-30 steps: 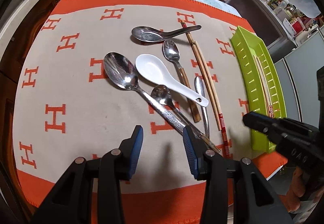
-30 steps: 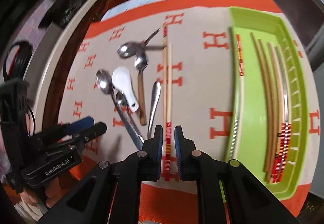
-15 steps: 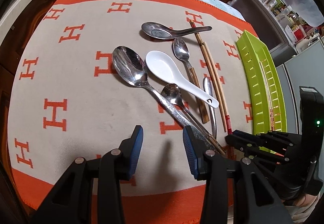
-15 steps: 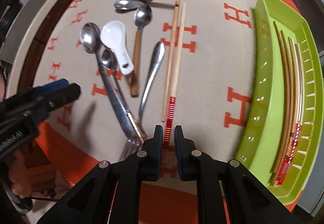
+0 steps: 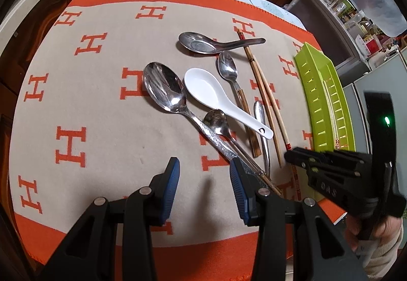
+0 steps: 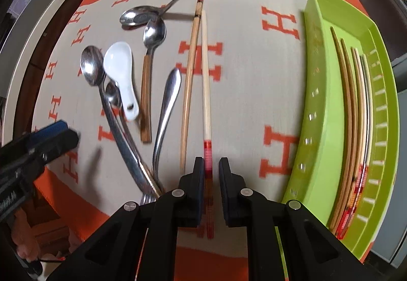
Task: Organize utensils
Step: 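Grasp a pale red-tipped chopstick with the right tool, then grasp a pale chopstick with the left tool while the right tool carries its chopstick to the tray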
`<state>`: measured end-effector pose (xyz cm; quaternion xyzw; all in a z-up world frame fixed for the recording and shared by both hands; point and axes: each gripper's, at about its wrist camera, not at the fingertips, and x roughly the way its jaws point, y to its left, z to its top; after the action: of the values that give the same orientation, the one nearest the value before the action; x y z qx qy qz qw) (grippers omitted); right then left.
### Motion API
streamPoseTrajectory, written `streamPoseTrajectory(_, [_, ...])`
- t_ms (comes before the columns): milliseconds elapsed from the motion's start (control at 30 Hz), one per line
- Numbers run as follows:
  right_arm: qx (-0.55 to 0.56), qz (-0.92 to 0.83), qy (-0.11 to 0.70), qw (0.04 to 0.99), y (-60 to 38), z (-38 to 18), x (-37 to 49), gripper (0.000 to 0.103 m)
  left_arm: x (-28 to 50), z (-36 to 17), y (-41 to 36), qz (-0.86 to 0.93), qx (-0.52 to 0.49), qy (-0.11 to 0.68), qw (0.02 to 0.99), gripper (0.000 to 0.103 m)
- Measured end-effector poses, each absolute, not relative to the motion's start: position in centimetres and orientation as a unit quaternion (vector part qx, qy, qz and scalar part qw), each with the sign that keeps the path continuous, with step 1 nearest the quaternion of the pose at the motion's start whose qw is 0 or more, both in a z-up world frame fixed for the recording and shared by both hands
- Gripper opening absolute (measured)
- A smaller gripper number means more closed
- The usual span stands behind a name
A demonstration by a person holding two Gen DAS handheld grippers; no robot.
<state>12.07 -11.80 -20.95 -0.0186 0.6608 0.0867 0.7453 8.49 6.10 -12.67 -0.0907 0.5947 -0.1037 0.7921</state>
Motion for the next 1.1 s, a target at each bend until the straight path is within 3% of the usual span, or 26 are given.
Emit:
streamPoseTrajectory(267, [-0.027, 0.089, 0.647, 0.757, -10.7, -20.6, 15.5, 0.012, 9.3, -11.7, 5.0, -0.115, -0.081, 0.588, 0.797, 0.039])
streamPoseTrajectory(333, [-0.017, 0.086, 0.645, 0.759, -10.8, -20.6, 16.2, 0.007, 9.9, -11.3, 4.4, -0.123, -0.076, 0.586, 0.798, 0.039])
streamPoseTrajectory(667, [0.140, 0.102, 0.621, 0.764, -16.5, -17.8, 15.4, 0.005, 15.2, -9.8, 0.6, -0.146, -0.064, 0.585, 0.795, 0.039])
streamPoseTrajectory(1100, [0.192, 0.084, 0.537, 0.817, -23.4, -10.1, 11.0, 0.005, 21.3, -14.9, -6.2, -0.129, -0.038, 0.648, 0.749, 0.031])
